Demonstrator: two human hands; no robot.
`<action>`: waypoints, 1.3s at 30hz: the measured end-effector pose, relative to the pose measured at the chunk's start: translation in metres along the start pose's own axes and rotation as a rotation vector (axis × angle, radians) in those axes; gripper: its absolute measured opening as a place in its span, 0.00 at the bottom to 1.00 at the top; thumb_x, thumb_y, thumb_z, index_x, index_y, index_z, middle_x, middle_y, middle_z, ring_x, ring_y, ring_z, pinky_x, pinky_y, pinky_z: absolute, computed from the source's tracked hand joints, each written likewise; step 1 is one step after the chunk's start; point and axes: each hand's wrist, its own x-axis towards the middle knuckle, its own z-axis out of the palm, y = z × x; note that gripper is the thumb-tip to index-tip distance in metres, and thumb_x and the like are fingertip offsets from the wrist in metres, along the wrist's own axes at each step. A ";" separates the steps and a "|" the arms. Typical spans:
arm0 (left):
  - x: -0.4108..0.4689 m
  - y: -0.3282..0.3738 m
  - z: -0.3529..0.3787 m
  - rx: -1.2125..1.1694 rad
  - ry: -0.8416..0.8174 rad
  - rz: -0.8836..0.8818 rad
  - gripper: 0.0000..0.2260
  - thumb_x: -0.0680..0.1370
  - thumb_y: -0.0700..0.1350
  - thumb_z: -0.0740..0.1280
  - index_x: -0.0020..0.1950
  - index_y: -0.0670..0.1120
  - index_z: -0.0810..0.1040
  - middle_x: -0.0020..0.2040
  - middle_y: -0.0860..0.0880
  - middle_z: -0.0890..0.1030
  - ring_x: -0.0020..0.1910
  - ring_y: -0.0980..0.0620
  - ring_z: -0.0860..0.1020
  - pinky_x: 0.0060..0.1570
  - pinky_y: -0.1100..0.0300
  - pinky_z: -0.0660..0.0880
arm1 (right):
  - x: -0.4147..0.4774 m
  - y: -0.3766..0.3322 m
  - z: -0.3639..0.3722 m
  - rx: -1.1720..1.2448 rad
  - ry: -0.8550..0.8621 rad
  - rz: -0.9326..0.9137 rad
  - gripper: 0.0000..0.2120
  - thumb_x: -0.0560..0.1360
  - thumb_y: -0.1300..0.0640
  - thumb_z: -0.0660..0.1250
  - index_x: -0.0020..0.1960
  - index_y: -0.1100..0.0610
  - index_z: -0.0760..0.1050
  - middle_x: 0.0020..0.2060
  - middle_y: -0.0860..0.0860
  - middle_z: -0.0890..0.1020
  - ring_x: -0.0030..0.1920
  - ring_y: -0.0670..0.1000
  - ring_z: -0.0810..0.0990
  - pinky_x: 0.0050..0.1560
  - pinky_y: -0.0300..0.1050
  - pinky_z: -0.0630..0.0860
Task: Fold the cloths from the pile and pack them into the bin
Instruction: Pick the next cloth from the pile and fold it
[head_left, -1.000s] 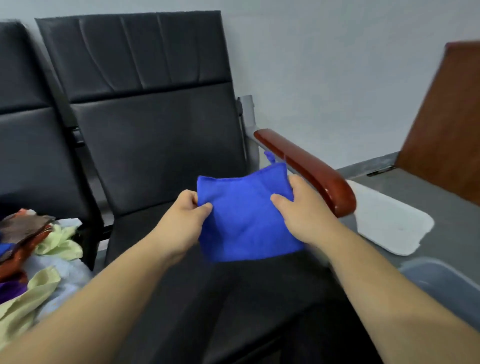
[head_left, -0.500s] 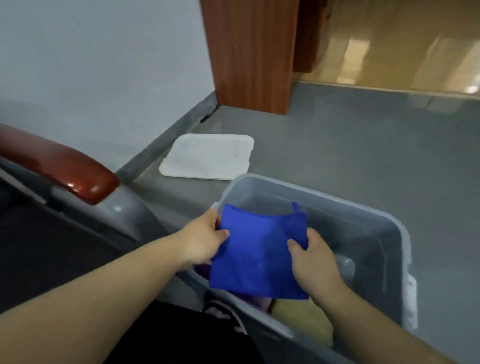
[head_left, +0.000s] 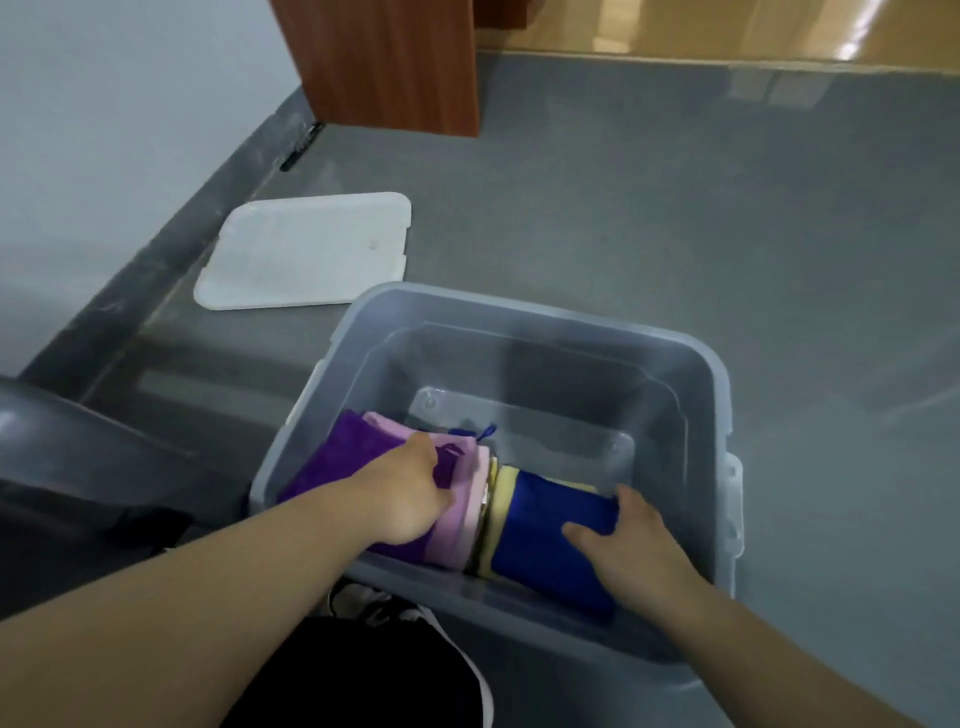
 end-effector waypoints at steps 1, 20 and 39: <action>-0.007 -0.003 -0.008 0.026 -0.002 -0.004 0.19 0.80 0.52 0.68 0.65 0.45 0.68 0.45 0.49 0.80 0.46 0.49 0.79 0.48 0.56 0.74 | -0.004 -0.009 -0.001 -0.037 -0.012 -0.073 0.39 0.77 0.40 0.71 0.81 0.54 0.59 0.74 0.53 0.69 0.67 0.54 0.75 0.64 0.50 0.76; -0.368 -0.231 -0.050 -0.457 1.063 -0.383 0.14 0.76 0.53 0.72 0.56 0.63 0.70 0.54 0.62 0.78 0.51 0.67 0.77 0.49 0.64 0.75 | -0.242 -0.331 0.184 -0.349 -0.545 -1.307 0.16 0.77 0.42 0.70 0.64 0.38 0.74 0.52 0.33 0.71 0.60 0.38 0.75 0.52 0.38 0.74; -0.640 -0.465 0.116 -0.546 1.404 -1.099 0.18 0.77 0.52 0.72 0.65 0.56 0.72 0.59 0.56 0.72 0.58 0.53 0.74 0.54 0.60 0.67 | -0.548 -0.310 0.531 -0.622 -0.944 -1.627 0.15 0.77 0.55 0.67 0.63 0.45 0.79 0.52 0.40 0.78 0.56 0.46 0.78 0.56 0.41 0.73</action>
